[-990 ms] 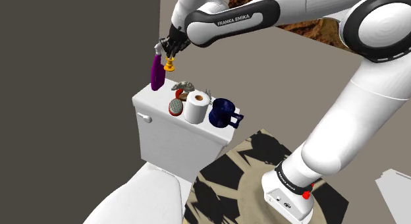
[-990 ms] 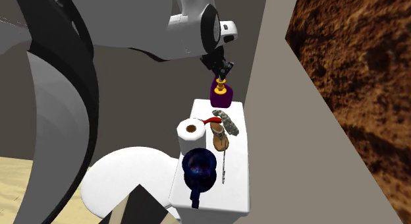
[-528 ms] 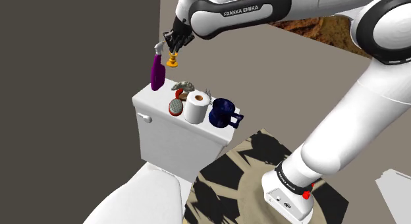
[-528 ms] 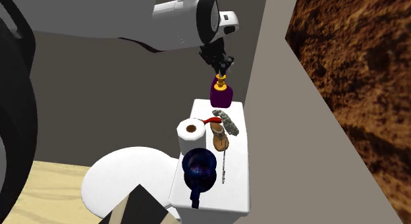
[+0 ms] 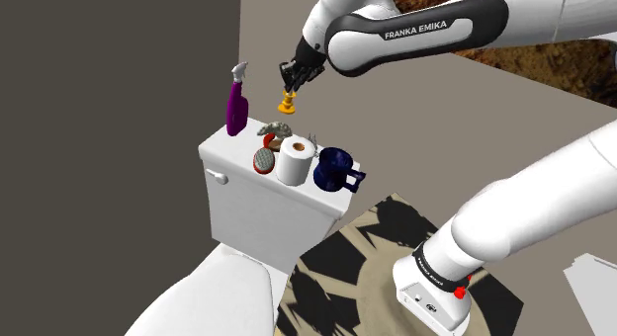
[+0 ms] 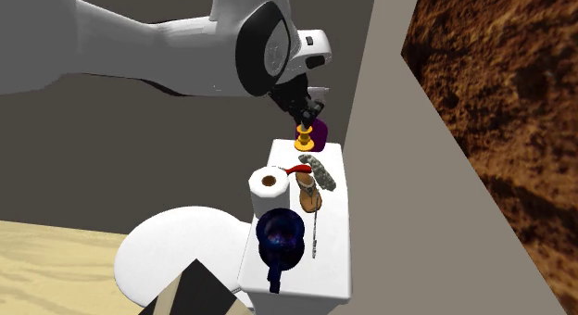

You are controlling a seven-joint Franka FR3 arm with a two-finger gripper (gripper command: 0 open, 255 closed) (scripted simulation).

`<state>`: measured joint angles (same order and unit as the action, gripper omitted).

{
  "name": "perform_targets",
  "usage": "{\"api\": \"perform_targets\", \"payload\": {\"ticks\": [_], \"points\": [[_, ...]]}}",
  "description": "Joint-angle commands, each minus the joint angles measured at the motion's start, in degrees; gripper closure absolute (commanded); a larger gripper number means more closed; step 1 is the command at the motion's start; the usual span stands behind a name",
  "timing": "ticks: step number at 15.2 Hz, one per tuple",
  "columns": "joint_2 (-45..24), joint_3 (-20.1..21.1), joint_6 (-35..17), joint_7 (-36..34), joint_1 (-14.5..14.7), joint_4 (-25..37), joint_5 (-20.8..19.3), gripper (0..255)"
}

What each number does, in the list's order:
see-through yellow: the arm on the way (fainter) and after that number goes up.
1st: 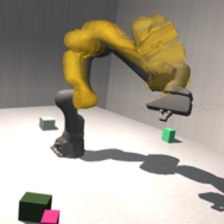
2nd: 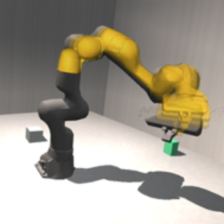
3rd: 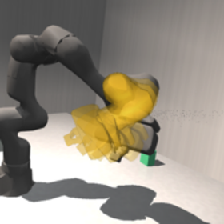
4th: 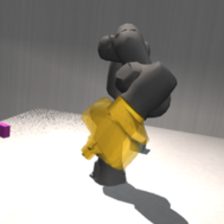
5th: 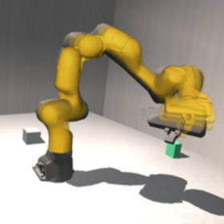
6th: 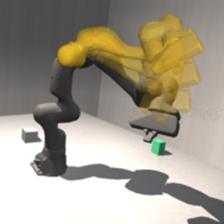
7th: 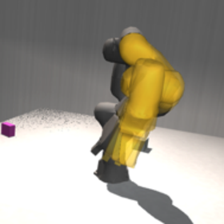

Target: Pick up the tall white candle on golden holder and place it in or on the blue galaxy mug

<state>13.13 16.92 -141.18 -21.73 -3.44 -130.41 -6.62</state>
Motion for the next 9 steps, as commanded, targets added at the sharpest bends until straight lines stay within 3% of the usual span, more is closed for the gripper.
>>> {"api": "perform_targets", "payload": {"ticks": [1,9], "points": [[5.04,-1.22,0.02,2.13,0.61,-4.73,2.21,255],[24.8,-6.94,3.43,8.5,3.81,-20.77,6.55,255]]}}
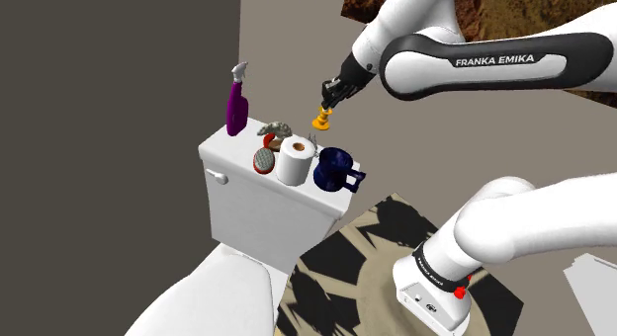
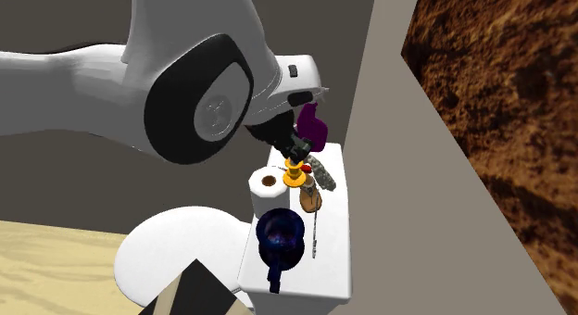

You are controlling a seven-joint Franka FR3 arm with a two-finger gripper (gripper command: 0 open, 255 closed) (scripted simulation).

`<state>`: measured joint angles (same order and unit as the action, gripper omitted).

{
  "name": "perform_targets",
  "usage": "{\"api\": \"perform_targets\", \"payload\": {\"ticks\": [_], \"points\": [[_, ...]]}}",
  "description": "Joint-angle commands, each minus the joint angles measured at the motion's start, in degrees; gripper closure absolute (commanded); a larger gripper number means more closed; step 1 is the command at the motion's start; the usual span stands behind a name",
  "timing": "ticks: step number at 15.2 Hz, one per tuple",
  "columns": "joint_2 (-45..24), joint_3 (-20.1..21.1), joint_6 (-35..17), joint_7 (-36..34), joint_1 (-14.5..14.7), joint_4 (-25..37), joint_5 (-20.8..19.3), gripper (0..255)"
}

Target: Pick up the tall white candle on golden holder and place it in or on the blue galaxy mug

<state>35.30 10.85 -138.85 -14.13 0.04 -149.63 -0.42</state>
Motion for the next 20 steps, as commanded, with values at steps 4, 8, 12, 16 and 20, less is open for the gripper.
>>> {"api": "perform_targets", "payload": {"ticks": [4,8,12,16,20], "points": [[13.72,-3.63,5.45,3.45,1.29,-8.27,0.74,255],[21.56,-5.39,8.65,5.02,1.53,-12.88,0.5,255],[21.04,-5.15,5.28,4.79,1.59,-15.74,0.58,255],[20.15,-4.88,1.68,4.54,1.64,-18.46,0.66,255],[18.82,-4.57,-2.19,4.25,1.65,-21.0,0.72,255]]}}
